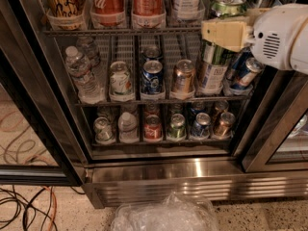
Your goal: Pick green can from top shelf of fridge
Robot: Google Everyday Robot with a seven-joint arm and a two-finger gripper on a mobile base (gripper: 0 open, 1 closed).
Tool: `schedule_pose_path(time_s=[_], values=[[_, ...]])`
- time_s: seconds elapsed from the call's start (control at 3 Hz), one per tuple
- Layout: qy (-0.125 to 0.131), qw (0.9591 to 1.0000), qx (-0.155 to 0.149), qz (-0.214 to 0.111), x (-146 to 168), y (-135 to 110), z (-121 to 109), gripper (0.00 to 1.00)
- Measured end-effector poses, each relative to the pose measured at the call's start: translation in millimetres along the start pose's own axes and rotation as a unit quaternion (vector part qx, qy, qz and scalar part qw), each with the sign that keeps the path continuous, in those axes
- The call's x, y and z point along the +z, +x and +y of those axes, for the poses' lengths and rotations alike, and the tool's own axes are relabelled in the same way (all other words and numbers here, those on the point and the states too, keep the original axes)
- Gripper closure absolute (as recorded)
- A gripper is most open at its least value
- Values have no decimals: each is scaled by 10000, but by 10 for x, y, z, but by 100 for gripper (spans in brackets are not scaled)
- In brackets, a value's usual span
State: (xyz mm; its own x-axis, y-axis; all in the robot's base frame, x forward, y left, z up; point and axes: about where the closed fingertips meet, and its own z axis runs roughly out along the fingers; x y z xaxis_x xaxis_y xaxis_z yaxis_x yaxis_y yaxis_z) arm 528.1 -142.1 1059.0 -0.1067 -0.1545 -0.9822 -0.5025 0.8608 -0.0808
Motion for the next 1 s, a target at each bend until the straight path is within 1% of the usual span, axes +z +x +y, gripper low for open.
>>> schedule_pose_path(time_s=[0.33,0.67,1.0], values=[[-1,10000,0,0,0,0,0,100],[-353,9992,129,125,-53,111,211,100],[-1011,9933,474,306,-272,286,646,100]])
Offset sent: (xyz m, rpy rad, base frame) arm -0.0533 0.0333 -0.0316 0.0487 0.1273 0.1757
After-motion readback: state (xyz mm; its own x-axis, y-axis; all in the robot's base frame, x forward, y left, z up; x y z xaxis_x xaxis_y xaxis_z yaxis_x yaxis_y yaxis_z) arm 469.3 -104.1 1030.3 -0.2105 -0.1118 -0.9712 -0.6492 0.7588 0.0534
